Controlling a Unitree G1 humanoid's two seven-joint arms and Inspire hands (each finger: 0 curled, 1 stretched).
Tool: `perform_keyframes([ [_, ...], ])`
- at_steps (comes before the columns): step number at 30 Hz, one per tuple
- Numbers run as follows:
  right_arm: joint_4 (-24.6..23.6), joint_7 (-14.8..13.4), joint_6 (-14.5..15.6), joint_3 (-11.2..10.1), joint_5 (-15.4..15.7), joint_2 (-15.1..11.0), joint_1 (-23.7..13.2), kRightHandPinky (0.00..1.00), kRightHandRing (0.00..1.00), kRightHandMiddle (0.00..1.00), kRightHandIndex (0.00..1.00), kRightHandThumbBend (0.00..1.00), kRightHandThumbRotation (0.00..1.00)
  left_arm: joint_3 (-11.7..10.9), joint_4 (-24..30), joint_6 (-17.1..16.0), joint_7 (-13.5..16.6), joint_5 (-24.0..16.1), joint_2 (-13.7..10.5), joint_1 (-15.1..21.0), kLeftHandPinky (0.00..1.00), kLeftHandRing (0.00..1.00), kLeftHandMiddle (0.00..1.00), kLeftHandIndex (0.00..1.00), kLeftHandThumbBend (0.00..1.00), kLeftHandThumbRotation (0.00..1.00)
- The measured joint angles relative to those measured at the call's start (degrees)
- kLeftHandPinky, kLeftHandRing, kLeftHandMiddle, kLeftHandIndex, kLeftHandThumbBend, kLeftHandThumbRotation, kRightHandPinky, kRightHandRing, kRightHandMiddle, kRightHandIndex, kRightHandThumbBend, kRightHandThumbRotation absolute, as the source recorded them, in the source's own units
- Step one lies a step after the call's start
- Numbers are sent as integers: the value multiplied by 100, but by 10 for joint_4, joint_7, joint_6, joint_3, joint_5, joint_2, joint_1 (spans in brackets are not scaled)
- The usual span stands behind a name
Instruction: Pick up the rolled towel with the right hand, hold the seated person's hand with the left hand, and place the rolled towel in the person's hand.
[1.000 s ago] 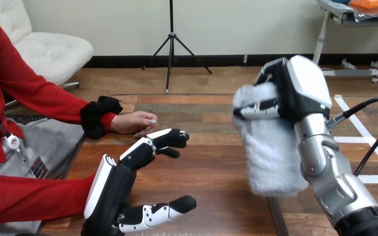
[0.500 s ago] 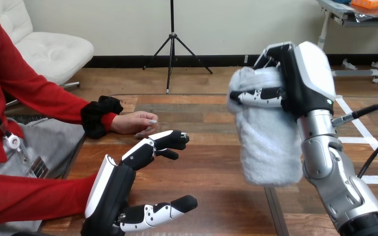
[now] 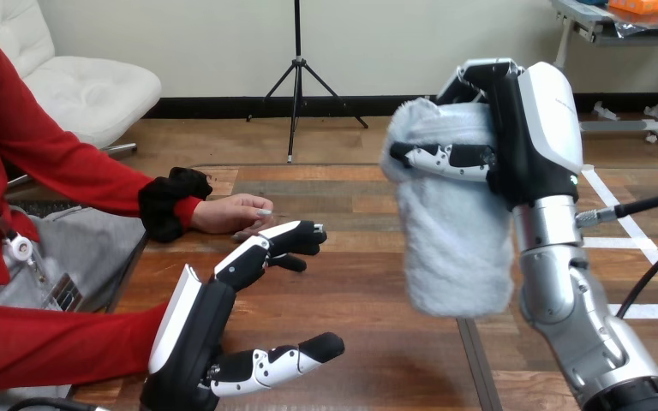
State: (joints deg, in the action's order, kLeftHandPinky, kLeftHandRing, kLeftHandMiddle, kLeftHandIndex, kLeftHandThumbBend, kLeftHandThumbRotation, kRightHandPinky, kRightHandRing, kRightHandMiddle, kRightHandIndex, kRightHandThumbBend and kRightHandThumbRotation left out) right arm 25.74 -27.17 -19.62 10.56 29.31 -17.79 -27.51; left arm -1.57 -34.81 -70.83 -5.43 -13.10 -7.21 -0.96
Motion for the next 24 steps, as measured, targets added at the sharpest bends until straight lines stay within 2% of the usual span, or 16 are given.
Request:
perform_keyframes([
  [11, 31, -46, -90, 1, 5, 7, 0, 16, 18, 23, 25, 83, 0, -4, 31, 28, 29, -37, -6, -15, 68, 75, 77, 78, 84, 54],
  [24, 90, -106, -174, 3, 45, 18, -1, 15, 18, 22, 24, 86, 0, -18, 66, 65, 69, -79, -20, -35, 69, 76, 79, 79, 89, 53],
])
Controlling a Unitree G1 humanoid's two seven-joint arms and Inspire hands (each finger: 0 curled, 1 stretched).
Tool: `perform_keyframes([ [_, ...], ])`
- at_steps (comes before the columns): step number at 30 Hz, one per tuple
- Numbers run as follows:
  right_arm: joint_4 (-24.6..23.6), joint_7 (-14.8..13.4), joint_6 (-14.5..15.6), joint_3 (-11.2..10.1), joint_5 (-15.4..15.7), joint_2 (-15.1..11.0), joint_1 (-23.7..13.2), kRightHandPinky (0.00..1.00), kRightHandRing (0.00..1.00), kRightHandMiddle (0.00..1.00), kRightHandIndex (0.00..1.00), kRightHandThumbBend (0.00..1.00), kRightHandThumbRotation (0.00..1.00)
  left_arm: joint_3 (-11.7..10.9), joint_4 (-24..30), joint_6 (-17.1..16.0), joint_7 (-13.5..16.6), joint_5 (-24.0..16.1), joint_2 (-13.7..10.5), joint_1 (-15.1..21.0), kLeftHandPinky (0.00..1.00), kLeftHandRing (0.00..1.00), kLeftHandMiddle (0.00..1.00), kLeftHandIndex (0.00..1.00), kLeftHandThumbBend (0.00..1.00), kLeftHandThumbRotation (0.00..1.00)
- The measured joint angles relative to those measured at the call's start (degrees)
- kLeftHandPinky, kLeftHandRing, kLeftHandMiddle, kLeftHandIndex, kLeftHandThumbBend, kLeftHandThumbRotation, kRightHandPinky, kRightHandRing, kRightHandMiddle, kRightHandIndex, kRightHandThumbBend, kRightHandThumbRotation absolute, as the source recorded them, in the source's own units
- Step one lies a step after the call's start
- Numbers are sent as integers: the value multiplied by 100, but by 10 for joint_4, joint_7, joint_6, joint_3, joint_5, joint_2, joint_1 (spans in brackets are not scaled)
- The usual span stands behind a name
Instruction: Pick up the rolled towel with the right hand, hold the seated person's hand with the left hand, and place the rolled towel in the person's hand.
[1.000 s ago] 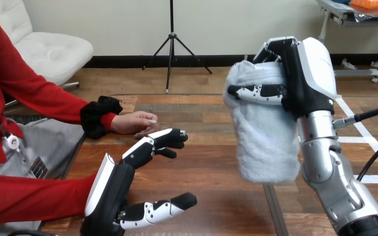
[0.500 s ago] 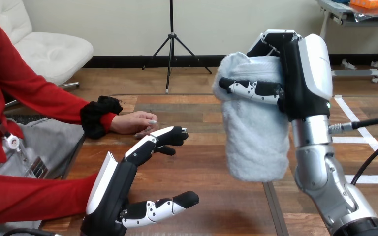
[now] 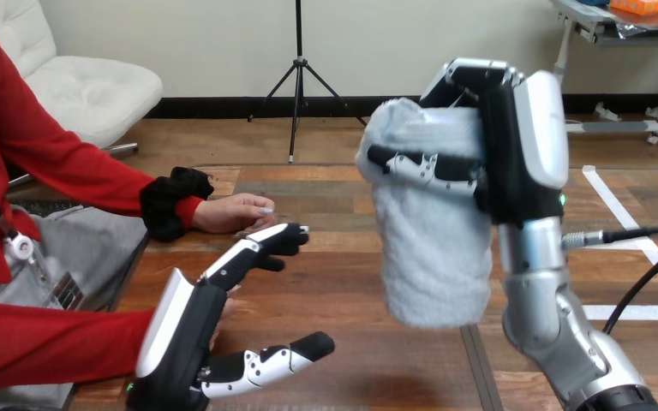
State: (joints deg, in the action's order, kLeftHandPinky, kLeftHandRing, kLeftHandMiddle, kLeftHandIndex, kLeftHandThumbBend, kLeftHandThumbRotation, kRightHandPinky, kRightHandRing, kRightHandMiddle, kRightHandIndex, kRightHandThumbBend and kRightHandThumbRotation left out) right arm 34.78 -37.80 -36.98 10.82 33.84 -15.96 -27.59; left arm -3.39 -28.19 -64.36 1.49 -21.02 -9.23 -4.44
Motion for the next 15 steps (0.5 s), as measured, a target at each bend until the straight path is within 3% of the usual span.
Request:
perform_keyframes([
  [8, 61, -29, -55, 6, 13, 2, -4, 15, 17, 22, 23, 86, 0, -8, 18, 15, 28, -25, -13, -7, 69, 76, 80, 80, 90, 54],
  [15, 113, -63, -85, 14, 34, 2, -9, 15, 18, 22, 23, 85, 0, -20, 29, 27, 48, -52, -28, -7, 73, 80, 83, 83, 93, 55],
])
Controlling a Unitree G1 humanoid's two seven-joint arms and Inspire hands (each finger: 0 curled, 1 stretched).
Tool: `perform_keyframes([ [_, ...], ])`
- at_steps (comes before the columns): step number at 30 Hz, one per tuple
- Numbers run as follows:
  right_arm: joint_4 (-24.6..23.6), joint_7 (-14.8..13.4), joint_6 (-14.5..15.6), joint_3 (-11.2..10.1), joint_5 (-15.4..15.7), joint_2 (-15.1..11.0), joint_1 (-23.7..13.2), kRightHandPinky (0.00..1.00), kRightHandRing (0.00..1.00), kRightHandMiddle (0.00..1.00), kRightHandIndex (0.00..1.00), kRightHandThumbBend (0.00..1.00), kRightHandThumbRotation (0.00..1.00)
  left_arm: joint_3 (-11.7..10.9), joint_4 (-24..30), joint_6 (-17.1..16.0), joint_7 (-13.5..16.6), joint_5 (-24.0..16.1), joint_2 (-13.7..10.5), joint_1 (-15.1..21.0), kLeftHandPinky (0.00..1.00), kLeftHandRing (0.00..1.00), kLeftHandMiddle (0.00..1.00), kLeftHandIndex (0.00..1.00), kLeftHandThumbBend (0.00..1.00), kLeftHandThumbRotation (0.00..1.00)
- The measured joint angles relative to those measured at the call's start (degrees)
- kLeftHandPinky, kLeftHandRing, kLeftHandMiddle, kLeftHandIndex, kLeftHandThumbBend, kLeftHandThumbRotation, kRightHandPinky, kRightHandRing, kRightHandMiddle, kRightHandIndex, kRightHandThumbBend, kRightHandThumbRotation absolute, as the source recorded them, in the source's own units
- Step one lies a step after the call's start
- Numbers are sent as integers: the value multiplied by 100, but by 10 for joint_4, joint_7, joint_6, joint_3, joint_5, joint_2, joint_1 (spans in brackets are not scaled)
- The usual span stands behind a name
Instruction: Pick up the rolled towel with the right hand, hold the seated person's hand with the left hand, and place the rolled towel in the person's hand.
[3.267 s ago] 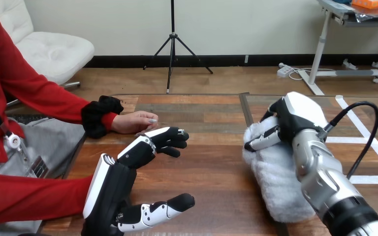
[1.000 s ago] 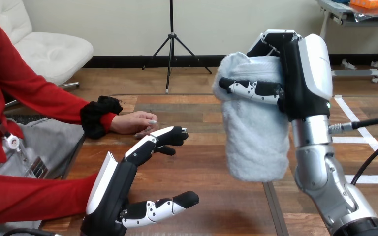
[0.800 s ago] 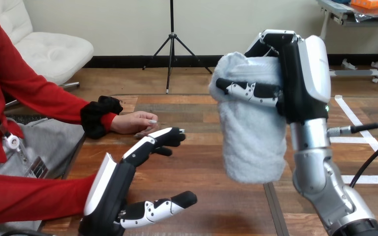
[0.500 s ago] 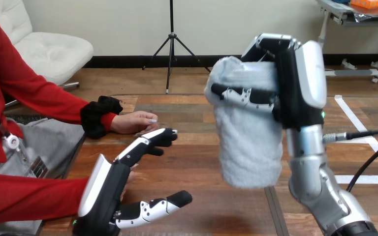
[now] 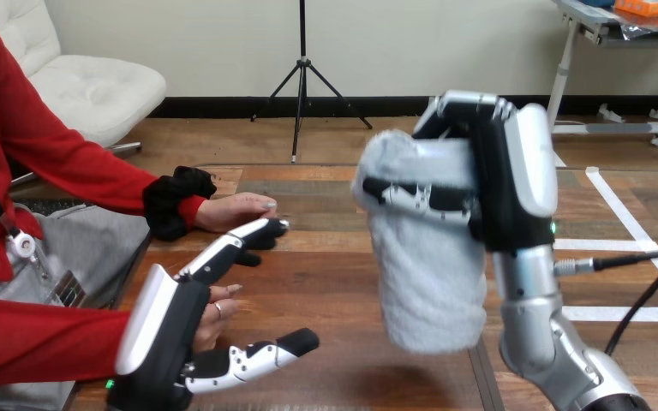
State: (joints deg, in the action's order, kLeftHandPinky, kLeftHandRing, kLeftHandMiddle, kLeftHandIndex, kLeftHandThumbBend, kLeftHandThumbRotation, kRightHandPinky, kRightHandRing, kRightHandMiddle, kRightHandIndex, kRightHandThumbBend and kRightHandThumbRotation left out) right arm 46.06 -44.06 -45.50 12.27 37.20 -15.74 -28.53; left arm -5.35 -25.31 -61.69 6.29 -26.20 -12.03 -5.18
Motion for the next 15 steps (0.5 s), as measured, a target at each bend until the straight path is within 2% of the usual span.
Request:
perform_keyframes([
  [8, 58, -38, -30, 12, 21, 0, -6, 16, 18, 23, 24, 84, 0, -4, 18, 25, 10, -21, -23, -4, 80, 86, 89, 89, 97, 57],
  [11, 76, -52, -36, 17, 32, 0, -8, 15, 18, 23, 24, 83, 0, -4, 22, 32, 11, -26, -32, -6, 76, 83, 88, 89, 98, 57],
  [15, 100, -68, -42, 26, 41, 0, -12, 15, 18, 23, 24, 83, 0, -4, 25, 40, 11, -28, -44, -10, 65, 74, 82, 90, 100, 56],
])
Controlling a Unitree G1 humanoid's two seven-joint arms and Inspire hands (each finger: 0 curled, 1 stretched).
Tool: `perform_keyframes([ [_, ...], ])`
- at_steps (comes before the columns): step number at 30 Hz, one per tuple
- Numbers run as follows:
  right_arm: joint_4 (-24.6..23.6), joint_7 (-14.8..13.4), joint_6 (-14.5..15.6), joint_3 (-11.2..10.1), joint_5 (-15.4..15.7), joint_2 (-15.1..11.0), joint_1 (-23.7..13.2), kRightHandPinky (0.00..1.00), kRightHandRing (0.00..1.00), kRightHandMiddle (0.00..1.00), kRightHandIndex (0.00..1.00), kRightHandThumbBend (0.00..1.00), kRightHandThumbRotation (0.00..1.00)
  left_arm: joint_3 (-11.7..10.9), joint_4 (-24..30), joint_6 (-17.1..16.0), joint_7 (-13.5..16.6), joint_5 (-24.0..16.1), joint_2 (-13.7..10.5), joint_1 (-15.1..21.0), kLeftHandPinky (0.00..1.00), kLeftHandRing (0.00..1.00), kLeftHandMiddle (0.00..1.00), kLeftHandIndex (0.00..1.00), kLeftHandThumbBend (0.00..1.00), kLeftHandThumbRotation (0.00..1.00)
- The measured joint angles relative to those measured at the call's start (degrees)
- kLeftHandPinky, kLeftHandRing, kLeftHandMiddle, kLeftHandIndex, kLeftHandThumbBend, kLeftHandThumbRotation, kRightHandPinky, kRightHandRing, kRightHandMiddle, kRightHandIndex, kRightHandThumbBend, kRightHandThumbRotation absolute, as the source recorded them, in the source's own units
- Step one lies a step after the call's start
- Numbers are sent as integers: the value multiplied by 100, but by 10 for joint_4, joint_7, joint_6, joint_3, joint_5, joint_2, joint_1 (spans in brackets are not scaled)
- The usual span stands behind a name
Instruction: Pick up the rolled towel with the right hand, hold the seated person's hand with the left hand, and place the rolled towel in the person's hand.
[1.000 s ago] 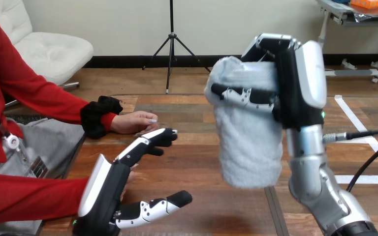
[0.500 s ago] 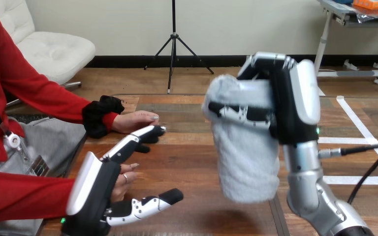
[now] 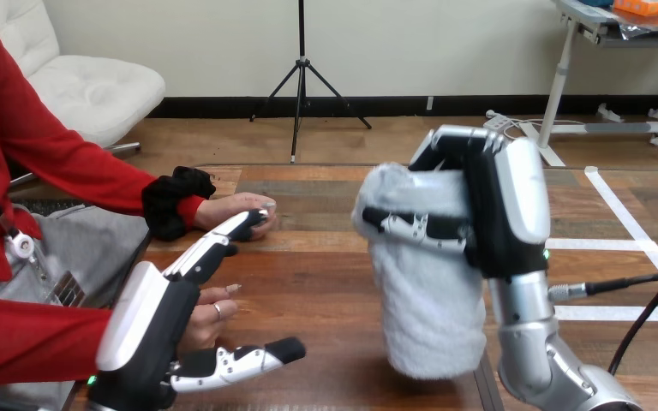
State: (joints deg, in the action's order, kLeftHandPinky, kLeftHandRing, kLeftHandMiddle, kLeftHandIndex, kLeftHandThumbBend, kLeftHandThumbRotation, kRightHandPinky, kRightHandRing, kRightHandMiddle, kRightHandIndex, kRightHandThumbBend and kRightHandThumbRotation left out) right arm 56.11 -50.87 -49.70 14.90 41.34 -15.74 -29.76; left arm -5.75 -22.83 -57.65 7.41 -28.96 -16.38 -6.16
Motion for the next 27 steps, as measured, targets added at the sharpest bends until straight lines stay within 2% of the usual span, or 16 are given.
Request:
perform_keyframes([
  [8, 36, -26, -10, 13, 15, 1, -3, 15, 18, 23, 24, 82, 0, -3, 4, 16, 2, -3, -21, -7, 56, 67, 76, 89, 100, 58],
  [16, 58, -44, -11, 26, 21, 2, -3, 15, 18, 23, 24, 83, 0, -11, 5, 30, 9, -9, -40, -7, 55, 66, 77, 88, 100, 60],
  [27, 77, -67, -14, 33, 26, 3, -11, 15, 18, 24, 25, 81, 0, -17, 9, 61, 10, -12, -67, -7, 62, 73, 80, 89, 100, 60],
])
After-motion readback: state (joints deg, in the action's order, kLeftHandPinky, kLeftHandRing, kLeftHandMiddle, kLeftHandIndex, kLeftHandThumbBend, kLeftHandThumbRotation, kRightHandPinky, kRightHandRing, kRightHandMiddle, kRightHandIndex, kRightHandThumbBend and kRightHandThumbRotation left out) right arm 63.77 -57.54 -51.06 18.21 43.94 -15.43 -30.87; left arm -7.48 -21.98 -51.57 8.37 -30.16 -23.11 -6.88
